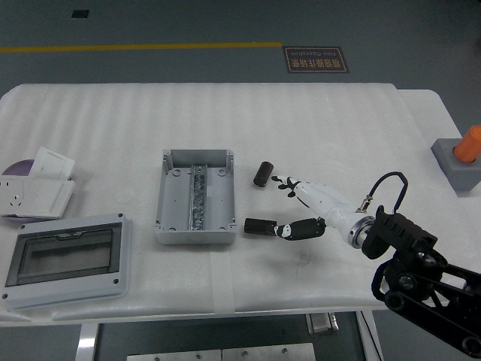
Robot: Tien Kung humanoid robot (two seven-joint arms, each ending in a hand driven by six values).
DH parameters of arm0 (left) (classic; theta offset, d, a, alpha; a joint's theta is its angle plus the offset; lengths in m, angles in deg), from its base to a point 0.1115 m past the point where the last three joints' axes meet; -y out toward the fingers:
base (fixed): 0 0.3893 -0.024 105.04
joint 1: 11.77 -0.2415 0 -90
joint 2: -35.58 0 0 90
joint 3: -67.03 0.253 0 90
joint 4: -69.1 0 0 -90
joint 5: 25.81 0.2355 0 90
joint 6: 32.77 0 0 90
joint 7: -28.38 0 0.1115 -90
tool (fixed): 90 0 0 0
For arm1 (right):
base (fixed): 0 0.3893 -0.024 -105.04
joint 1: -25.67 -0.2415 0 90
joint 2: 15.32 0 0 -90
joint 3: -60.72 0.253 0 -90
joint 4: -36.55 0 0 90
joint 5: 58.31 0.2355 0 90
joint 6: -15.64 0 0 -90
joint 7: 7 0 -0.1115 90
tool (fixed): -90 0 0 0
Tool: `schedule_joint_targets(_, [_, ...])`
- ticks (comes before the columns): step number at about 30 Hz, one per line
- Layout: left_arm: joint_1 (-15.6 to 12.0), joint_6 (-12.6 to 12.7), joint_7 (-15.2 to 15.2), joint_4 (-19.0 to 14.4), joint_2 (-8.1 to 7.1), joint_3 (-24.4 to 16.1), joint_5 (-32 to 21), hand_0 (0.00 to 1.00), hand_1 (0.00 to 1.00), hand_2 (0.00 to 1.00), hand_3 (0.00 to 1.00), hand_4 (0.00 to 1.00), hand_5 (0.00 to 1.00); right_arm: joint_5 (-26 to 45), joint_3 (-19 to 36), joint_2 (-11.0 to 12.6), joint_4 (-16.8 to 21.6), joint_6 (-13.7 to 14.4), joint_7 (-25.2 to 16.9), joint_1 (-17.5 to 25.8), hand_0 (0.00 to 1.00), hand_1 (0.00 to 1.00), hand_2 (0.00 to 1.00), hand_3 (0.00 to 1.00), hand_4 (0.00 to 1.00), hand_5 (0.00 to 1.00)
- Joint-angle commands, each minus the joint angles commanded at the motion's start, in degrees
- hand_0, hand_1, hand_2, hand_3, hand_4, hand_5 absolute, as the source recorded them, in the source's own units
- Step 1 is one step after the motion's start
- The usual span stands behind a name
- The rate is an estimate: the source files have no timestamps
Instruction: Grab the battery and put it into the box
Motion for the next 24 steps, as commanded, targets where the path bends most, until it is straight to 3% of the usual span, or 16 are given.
schedule_joint_targets(10, [-0.08,-0.01,0.00,-0.01,0.06,0.22,-0.26,0.575,0.628,0.540,0.561,0.649,0.292,-1.66,-6.06,-2.70,-5.46,1.23,0.71,-4.75,0.843,0.788,0.839,0.993,0.873,0.438])
schedule_joint_targets(11, [-0.06,-0.01,0.02,-0.01,0.06,0.27,-0.30,0.576,0.627,0.540,0.561,0.648,0.289,-2.33,-6.67,-2.91,-6.10,1.14,0.97,-5.23,0.799,0.748,0.780,0.868,0.816,0.442])
schedule_joint_targets(17, [-0.02,-0.03,0.03,-0.01,0.02,0.24,-0.21,0.576,0.627,0.540,0.561,0.648,0.289,-5.48,-10.11,-3.33,-7.40,0.24,2.58,-8.04,0.799,0.748,0.780,0.868,0.816,0.442])
schedule_joint_targets(18, [0.00,-0.03,0.06,-0.01,0.00,0.28,-0.27,0.576,0.627,0.540,0.560,0.648,0.288,-5.72,-10.78,-3.26,-7.42,-0.03,2.85,-8.59,0.758,0.697,0.706,0.764,0.756,0.460])
schedule_joint_targets(22, [0.11,-0.04,0.19,0.02,-0.08,0.52,-0.49,0.576,0.627,0.540,0.560,0.648,0.288,-6.90,-14.02,-2.61,-6.71,-1.40,4.37,-11.36,0.758,0.697,0.706,0.764,0.756,0.460])
schedule_joint_targets(23, [0.14,-0.04,0.22,0.02,-0.10,0.57,-0.52,0.576,0.629,0.540,0.560,0.648,0.287,-7.08,-14.77,-2.47,-6.54,-1.72,4.64,-12.04,0.691,0.642,0.612,0.663,0.649,0.458])
schedule_joint_targets(24, [0.17,-0.04,0.25,0.02,-0.12,0.64,-0.60,0.576,0.629,0.540,0.560,0.648,0.287,-7.16,-15.50,-2.36,-6.43,-2.01,4.87,-12.70,0.691,0.642,0.612,0.663,0.649,0.458])
